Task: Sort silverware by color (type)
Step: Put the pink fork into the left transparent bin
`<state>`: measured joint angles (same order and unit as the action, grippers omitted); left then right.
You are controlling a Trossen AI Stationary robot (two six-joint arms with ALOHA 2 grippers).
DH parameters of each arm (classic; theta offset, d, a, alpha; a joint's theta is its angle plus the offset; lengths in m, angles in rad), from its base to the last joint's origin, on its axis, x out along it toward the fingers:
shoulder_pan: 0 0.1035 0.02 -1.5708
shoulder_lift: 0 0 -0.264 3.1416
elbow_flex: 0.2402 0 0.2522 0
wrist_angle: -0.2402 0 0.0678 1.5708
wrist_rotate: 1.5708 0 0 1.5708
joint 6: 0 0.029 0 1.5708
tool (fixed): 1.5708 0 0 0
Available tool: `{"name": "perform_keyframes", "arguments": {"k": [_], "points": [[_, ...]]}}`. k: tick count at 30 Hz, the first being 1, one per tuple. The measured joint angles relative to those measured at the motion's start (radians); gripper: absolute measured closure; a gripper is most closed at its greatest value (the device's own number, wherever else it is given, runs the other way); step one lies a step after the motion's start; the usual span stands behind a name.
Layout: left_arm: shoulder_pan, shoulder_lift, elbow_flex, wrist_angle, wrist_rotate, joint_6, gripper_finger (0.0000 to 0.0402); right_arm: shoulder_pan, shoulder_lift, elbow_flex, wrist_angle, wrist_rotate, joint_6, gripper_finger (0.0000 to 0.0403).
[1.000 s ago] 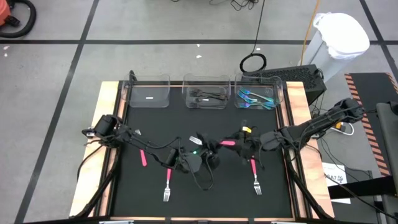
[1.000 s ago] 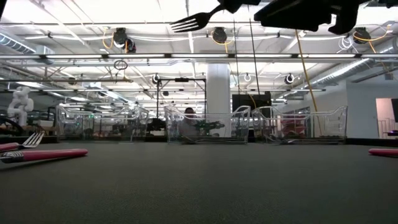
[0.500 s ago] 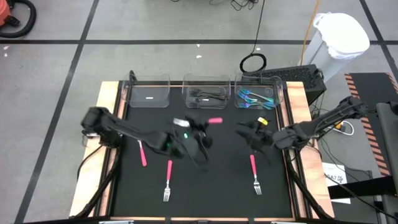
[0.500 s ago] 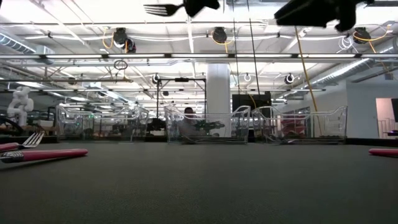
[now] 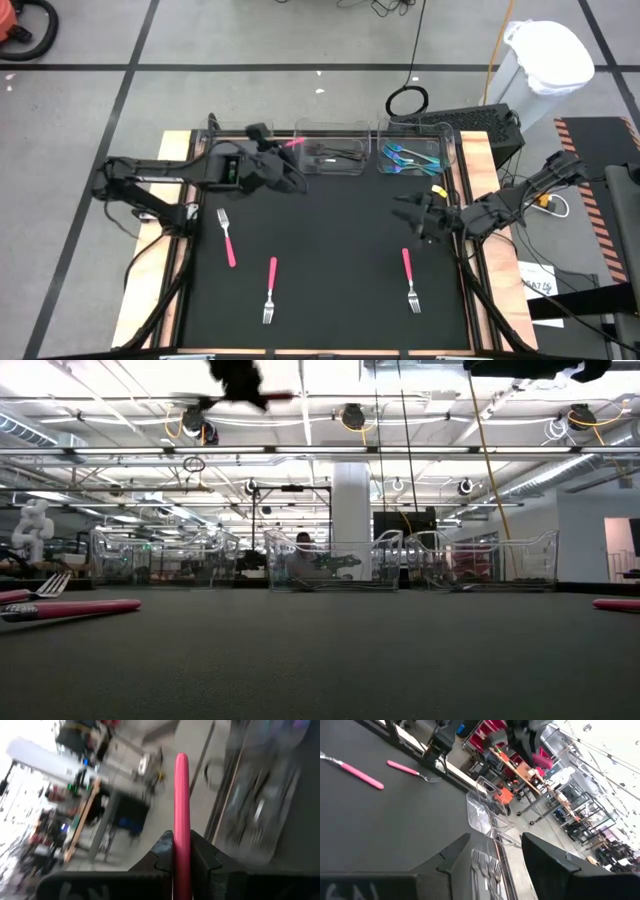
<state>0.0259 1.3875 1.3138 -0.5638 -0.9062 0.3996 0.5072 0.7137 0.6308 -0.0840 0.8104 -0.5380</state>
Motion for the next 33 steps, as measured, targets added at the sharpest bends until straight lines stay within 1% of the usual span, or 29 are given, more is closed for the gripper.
{"name": "perform_keyframes", "arguments": {"k": [2, 10, 13, 18, 20, 26, 29, 33], "points": [[0.041, -0.020, -0.057, -0.032, 0.000, -0.003, 0.0376, 0.000, 0.002, 0.000, -0.007, 0.000, 0.009, 0.0234], [0.197, -0.060, -0.277, -0.018, 0.018, -0.002, 0.0376, 0.000, 0.002, 0.000, -0.041, 0.000, 0.058, 0.0234], [0.254, -0.061, -0.357, 0.015, 0.025, -0.002, 0.0376, 0.000, 0.003, 0.000, -0.066, 0.000, 0.067, 0.0234], [0.345, -0.061, -0.484, 0.110, 0.102, 0.000, 0.0376, 0.000, 0.003, 0.000, -0.071, 0.000, 0.081, 0.0234], [0.373, -0.061, -0.528, 0.140, 0.115, 0.013, 0.0376, 0.000, 0.003, 0.000, -0.071, 0.000, 0.082, 0.0234], [0.426, -0.061, -0.598, 0.165, 0.137, 0.118, 0.0376, 0.000, 0.003, 0.000, -0.071, 0.000, 0.081, 0.0234], [0.463, -0.061, -0.617, 0.165, 0.144, 0.134, 0.0376, 0.000, 0.003, 0.000, -0.071, 0.000, 0.082, 0.0234], [0.507, -0.061, -0.634, 0.217, 0.210, 0.144, 0.0376, -0.001, 0.003, 0.000, -0.071, 0.000, 0.082, 0.0234]]}}
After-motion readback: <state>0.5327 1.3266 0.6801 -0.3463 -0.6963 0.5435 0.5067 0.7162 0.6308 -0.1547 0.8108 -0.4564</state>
